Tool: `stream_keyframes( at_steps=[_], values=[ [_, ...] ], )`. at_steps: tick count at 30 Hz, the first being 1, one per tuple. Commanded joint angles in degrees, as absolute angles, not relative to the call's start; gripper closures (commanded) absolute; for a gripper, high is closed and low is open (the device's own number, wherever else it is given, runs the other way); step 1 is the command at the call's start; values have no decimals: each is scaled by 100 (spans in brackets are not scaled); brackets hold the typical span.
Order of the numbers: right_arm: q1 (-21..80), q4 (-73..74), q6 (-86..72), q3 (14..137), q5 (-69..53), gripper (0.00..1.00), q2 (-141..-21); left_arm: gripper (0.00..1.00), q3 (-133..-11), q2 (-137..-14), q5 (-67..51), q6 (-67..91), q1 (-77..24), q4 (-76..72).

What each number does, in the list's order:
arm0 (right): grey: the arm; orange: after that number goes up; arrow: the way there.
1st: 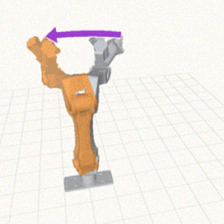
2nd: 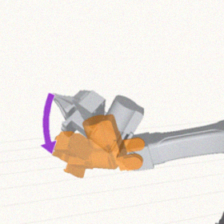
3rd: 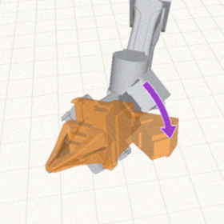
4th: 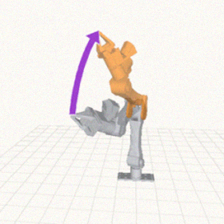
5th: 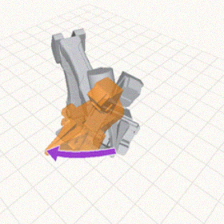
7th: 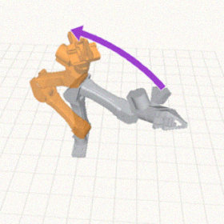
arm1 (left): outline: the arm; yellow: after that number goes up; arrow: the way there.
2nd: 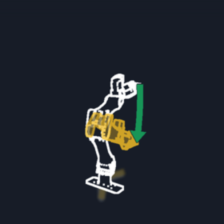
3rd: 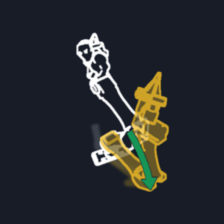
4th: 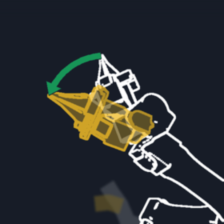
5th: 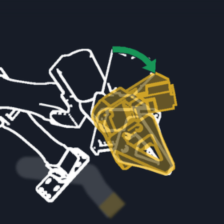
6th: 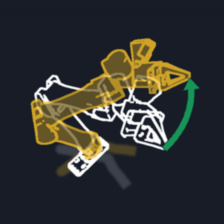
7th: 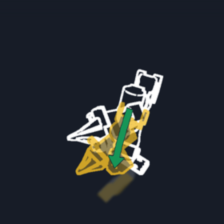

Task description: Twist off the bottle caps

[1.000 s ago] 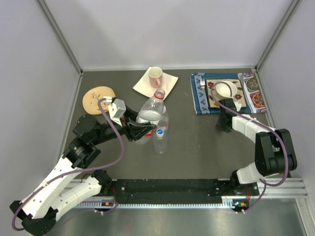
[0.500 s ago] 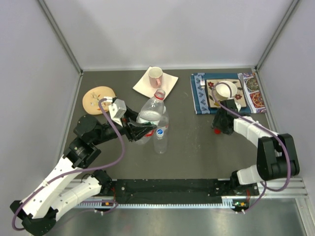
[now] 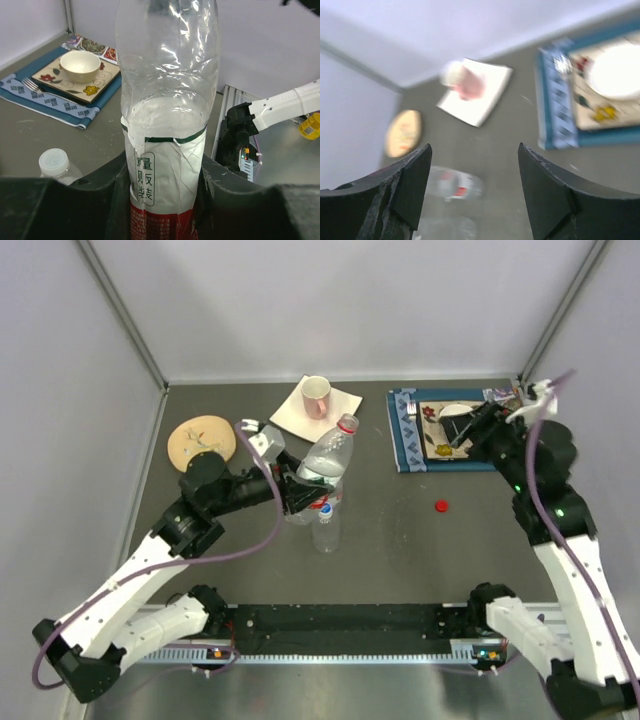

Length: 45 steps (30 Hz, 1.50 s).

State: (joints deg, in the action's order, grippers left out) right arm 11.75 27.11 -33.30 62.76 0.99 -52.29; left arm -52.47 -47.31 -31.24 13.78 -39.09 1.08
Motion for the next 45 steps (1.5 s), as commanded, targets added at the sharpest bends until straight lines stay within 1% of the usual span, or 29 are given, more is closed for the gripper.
stream_keyframes(
  at_steps=[1, 2, 4, 5, 8, 9, 12, 19, 23, 32, 34, 35, 37, 38, 40, 41, 42, 43, 44, 45],
  values=[
    [1275, 1461, -3576, 6652, -1956, 27, -4667, 60, -5677, -5193, -3489, 1336, -3911, -193],
    [1283, 1320, -3890, 6723, -2769, 25, -4702, 60, -5739, -5290, -3541, 1336, -3920, -176],
    [1397, 915, -4174, 6907, -3398, 22, -4781, 60, -5949, -5554, -3630, 1336, -3972, -97],
    [1580, 853, -4253, 6987, -3462, 21, -4825, 60, -6028, -5624, -3630, 1319, -4051, -62],
    [1845, 1010, -4044, 7338, -3428, 18, -4939, 60, -6284, -5879, -3455, 1196, -4279, 130],
    [1959, 1167, -3991, 7504, -3428, 16, -4983, 60, -6380, -5993, -3350, 1134, -4332, 158],
    [2100, 1362, -3727, 7655, -3340, 12, -5124, 60, -6565, -6230, -3305, 1107, -4500, 176],
    [2302, 1345, -3577, 7690, -3252, 10, -5247, 60, -6776, -6539, -3182, 1037, -4693, 220],
    [2478, 1388, -3472, 7734, -3173, 12, -5300, 60, -6838, -6635, -3173, 1028, -4711, 211],
    [2540, 1477, -3384, 7611, -3103, 35, -5361, 60, -6873, -6680, -3190, 1020, -4764, 220],
    [2540, 1468, -3366, 7594, -3103, 49, -5370, 60, -6864, -6671, -3190, 1011, -4772, 220],
    [2549, 1459, -3366, 7559, -3094, 61, -5361, 60, -6864, -6671, -3199, 1011, -4772, 220],
    [2549, 1441, -3384, 7550, -3094, 71, -5379, 60, -6856, -6653, -3191, 993, -4773, 220],
    [2549, 1433, -3392, 7550, -3111, 78, -5396, 59, -6855, -6645, -3182, 1002, -4790, 220],
    [2558, 1433, -3401, 7550, -3181, 85, -5405, 57, -6847, -6636, -3164, 984, -4790, 220],
    [2549, 1433, -3410, 7559, -3173, 95, -5405, 53, -6847, -6618, -3147, 976, -4790, 237],
    [2549, 1433, -3419, 7567, -3164, 100, -5370, 42, -6855, -6609, -3120, 976, -4790, 255],
    [2549, 1441, -3402, 7576, -3086, 100, -5353, 4, -6864, -6592, -2981, 976, -4781, 281],
    [2549, 1555, -3349, 7654, -3015, 100, -5326, 1, -6882, -6540, -2866, 1019, -4790, 307],
    [2549, 1643, -3288, 7716, -2806, 100, -5274, 1, -6873, -6504, -2743, 1028, -4781, 377]
  ],
)
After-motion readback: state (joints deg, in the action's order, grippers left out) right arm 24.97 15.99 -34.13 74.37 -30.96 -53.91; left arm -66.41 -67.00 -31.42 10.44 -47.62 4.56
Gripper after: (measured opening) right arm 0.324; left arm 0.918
